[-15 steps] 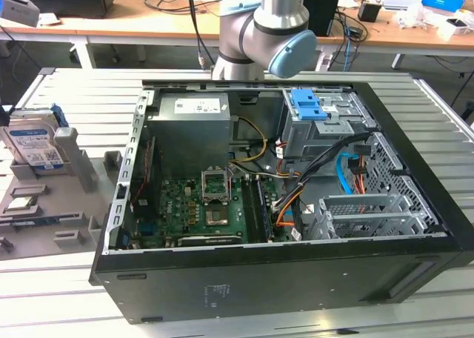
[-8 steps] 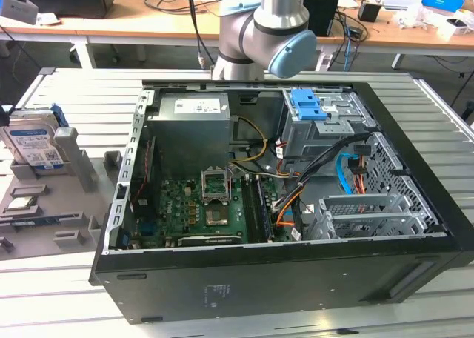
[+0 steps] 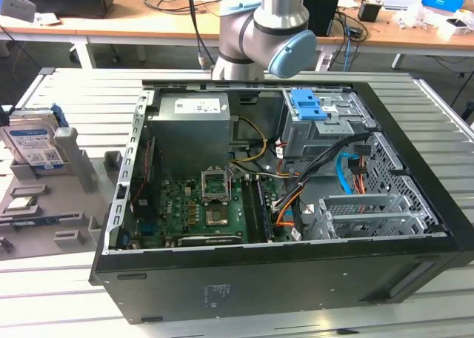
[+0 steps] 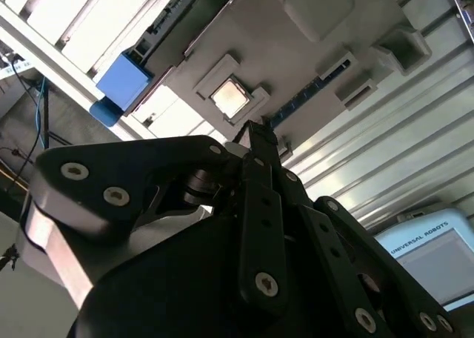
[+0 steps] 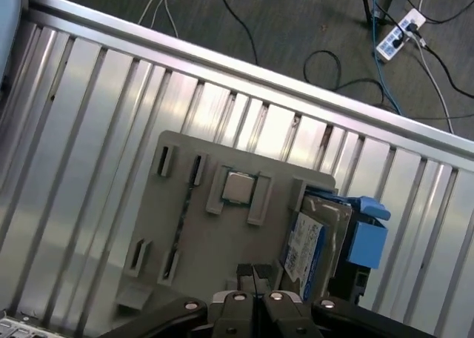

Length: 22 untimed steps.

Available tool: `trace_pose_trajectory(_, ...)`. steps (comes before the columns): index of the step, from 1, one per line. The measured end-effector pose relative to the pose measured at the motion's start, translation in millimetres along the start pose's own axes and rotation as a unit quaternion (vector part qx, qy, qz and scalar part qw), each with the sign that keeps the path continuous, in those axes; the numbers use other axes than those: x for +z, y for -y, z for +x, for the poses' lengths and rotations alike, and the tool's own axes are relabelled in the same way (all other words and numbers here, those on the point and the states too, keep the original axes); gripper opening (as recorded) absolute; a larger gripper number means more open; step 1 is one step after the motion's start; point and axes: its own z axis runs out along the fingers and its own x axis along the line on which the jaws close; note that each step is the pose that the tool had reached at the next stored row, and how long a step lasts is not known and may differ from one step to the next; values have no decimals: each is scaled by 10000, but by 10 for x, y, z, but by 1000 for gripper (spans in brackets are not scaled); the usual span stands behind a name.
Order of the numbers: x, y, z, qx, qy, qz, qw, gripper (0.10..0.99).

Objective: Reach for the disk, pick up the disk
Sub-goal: 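Pick up the disk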

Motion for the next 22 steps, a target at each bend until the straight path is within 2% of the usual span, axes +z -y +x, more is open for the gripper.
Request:
trace_pose_trajectory(7,0,0,0,-339,-13,0,9994,106)
trace_pose_trajectory(10,0,0,0,-613,-23,0,9981,106)
trace_pose_trajectory(13,0,0,0,-766,-29,0,9971,106)
trace_pose_trajectory(20,0,1,0,-774,-30,0,9970,106)
trace_pose_trajectory(22,0,2,0,-568,-22,-1,9984,106)
